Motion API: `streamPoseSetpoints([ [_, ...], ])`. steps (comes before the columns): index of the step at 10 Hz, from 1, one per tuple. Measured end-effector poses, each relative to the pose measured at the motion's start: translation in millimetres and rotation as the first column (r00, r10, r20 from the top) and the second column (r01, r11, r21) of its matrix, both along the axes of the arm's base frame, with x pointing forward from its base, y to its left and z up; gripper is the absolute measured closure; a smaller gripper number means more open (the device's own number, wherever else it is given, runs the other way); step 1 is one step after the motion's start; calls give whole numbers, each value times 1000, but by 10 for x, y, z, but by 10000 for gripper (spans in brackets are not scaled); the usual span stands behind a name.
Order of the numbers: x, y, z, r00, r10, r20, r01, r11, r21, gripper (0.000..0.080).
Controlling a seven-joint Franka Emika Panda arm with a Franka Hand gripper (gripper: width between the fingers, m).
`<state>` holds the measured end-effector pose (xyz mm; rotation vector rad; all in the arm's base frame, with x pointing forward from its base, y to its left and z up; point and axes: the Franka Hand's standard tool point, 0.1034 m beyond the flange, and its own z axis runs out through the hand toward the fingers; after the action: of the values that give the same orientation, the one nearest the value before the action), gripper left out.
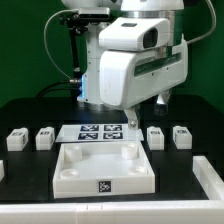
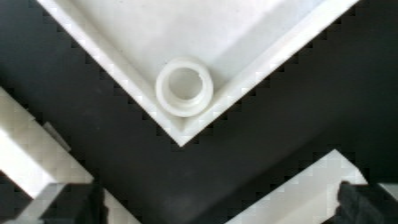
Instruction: Assemble one leg
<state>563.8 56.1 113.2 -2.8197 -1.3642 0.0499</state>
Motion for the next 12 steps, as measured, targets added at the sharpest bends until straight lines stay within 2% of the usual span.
streamPoseSetpoints([
  [7,-10,-2,-10,1000,0,-1,0,1000,0,150],
  [8,-139,-42,-64,999,39,-1,-39,999,-1,150],
  [11,-957,-387,-495,970,241,-2,-241,970,8,150],
  [12,-1128,-502,-625,936,350,23,-351,937,9,150],
])
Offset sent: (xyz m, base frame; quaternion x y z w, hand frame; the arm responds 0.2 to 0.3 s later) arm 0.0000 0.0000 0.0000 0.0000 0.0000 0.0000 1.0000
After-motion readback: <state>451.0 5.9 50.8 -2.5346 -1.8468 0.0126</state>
